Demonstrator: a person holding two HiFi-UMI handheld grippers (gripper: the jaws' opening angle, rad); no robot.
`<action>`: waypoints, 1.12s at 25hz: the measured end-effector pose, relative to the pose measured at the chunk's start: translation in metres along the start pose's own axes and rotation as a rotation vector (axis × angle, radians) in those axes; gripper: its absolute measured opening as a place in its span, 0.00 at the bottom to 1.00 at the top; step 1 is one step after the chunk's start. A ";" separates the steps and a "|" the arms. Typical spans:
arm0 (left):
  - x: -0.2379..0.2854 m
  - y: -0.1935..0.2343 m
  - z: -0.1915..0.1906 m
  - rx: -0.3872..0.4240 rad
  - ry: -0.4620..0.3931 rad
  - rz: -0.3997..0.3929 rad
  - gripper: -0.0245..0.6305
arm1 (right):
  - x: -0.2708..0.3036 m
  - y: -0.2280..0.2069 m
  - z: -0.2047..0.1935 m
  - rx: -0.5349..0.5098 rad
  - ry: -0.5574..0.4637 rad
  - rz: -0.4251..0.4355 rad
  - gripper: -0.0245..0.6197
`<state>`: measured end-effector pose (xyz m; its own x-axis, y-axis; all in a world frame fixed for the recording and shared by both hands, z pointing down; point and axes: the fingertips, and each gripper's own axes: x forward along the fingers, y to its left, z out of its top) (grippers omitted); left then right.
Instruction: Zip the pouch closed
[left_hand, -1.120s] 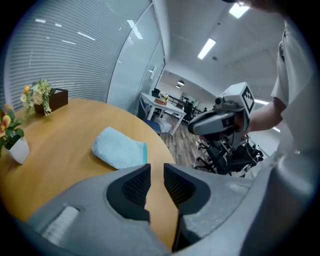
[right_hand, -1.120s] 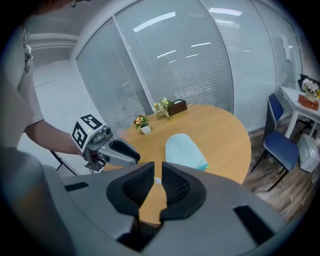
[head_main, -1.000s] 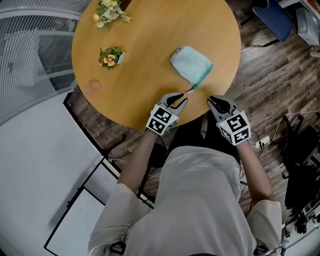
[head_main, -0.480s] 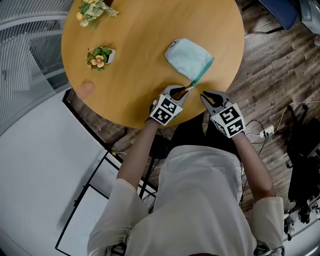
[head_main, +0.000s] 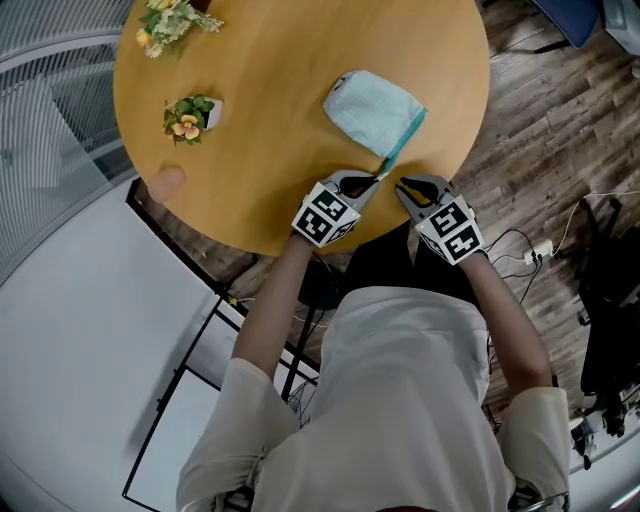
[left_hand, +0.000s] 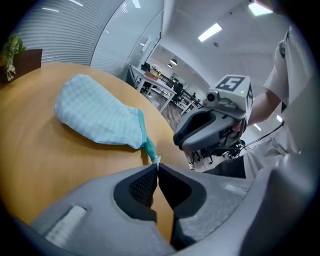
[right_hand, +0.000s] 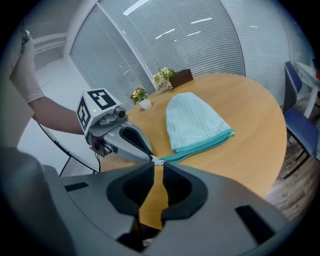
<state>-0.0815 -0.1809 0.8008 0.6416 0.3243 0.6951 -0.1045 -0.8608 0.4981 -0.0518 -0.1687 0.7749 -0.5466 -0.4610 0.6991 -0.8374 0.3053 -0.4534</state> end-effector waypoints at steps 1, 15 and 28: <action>-0.001 -0.002 0.002 -0.015 -0.009 -0.014 0.07 | 0.002 0.002 -0.002 0.001 0.010 0.013 0.11; -0.008 -0.022 0.032 -0.036 -0.065 -0.126 0.07 | 0.012 0.008 -0.004 -0.019 0.039 0.070 0.17; -0.005 -0.043 0.041 -0.046 -0.031 -0.255 0.07 | 0.002 0.003 -0.006 -0.106 0.040 0.118 0.21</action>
<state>-0.0493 -0.1616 0.7548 0.6748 0.5155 0.5281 0.0298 -0.7340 0.6785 -0.0556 -0.1631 0.7781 -0.6388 -0.3835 0.6669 -0.7610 0.4425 -0.4744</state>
